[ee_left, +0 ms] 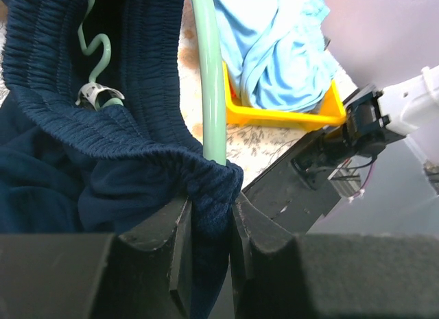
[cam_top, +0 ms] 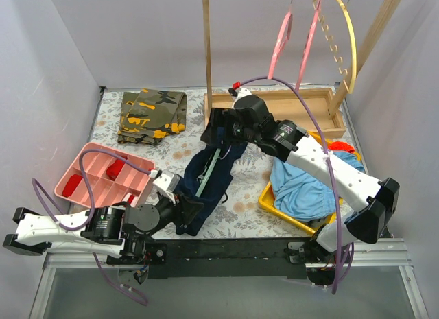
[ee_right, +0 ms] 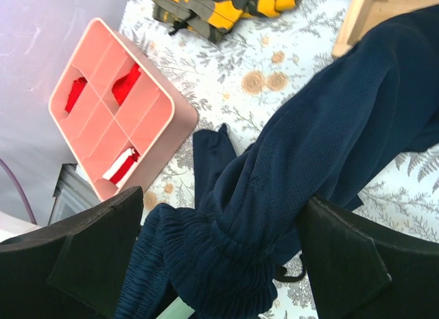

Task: Place the shorts on the hanger

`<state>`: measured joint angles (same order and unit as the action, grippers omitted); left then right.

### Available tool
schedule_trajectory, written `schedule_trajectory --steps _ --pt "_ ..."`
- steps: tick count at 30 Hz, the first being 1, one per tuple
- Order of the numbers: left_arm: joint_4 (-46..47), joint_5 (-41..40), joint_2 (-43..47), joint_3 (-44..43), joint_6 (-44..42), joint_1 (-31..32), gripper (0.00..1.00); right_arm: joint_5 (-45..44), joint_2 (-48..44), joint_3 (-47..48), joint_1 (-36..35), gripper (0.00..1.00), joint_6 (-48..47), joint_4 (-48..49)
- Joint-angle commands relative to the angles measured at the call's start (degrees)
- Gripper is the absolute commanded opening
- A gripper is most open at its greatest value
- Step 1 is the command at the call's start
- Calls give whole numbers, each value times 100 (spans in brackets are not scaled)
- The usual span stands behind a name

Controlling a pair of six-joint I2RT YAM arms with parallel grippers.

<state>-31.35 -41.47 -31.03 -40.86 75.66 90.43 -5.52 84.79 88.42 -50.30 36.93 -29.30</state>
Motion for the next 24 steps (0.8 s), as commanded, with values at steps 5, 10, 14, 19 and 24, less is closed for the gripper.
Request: schedule_trajectory --steps 5,10,14,19,24 --pt "-660 -352 -272 -255 308 -61 0 -432 -69 -326 100 97 253 250" --pt "-846 -326 -264 -142 450 -61 0 -591 116 -387 170 97 394 170" --pt "-959 -221 -141 -54 432 -52 0 -381 -33 -861 310 97 508 599" --pt "-890 -98 -228 -36 414 -61 0 85 -191 -1318 521 97 544 1206" --pt "-890 25 -448 -80 380 -61 0 78 -191 -1328 583 97 526 1190"
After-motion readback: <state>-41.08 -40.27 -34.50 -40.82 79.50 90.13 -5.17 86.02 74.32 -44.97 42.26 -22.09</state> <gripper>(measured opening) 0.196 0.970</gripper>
